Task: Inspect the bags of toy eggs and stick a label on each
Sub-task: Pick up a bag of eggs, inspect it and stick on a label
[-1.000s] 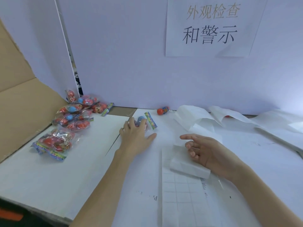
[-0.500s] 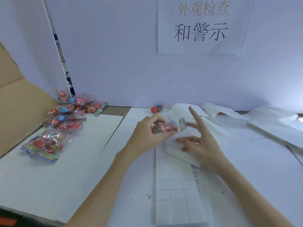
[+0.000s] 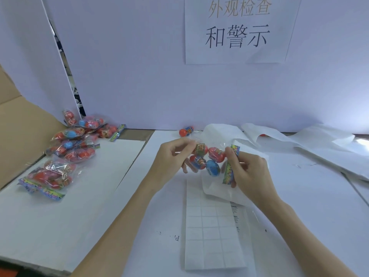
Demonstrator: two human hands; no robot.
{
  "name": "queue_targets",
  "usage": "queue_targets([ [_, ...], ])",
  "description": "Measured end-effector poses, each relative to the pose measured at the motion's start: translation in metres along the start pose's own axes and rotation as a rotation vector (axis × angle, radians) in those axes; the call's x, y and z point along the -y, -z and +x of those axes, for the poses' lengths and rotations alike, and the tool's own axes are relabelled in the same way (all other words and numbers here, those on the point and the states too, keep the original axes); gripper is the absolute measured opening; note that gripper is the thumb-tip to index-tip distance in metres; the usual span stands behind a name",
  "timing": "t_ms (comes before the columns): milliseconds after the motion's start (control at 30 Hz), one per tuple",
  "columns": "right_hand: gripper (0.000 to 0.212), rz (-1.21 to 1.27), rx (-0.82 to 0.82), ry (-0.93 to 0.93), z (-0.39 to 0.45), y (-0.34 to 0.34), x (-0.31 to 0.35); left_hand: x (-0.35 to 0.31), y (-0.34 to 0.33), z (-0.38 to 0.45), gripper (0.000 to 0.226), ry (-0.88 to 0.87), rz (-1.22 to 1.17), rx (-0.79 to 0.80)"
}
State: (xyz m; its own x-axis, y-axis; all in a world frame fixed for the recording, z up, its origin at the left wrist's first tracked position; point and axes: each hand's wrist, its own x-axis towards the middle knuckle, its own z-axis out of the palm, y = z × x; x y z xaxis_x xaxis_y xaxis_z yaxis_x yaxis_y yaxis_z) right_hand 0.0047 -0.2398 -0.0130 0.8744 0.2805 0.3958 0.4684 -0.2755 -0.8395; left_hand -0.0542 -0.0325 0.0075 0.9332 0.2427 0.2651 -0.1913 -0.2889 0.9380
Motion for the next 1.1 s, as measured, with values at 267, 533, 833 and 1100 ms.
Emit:
queue_targets([
  [267, 0.055, 0.013, 0.002, -0.086, 0.003, -0.004, -0.004, 0.001, -0.003, 0.002, 0.019, 0.171, -0.239, -0.056],
  [533, 0.020, 0.357, 0.197, -0.215, 0.006, 0.007, 0.004, 0.002, -0.001, 0.005, 0.021, 0.185, -0.164, -0.034],
  [833, 0.028, 0.389, 0.153, -0.225, 0.005, 0.006, 0.005, 0.001, -0.008, 0.001, 0.027, 0.032, -0.065, 0.050],
  [1100, 0.031, 0.375, -0.150, -0.222, 0.012, 0.016, 0.005, 0.003, 0.013, 0.009, 0.025, 0.008, -0.222, -0.255],
])
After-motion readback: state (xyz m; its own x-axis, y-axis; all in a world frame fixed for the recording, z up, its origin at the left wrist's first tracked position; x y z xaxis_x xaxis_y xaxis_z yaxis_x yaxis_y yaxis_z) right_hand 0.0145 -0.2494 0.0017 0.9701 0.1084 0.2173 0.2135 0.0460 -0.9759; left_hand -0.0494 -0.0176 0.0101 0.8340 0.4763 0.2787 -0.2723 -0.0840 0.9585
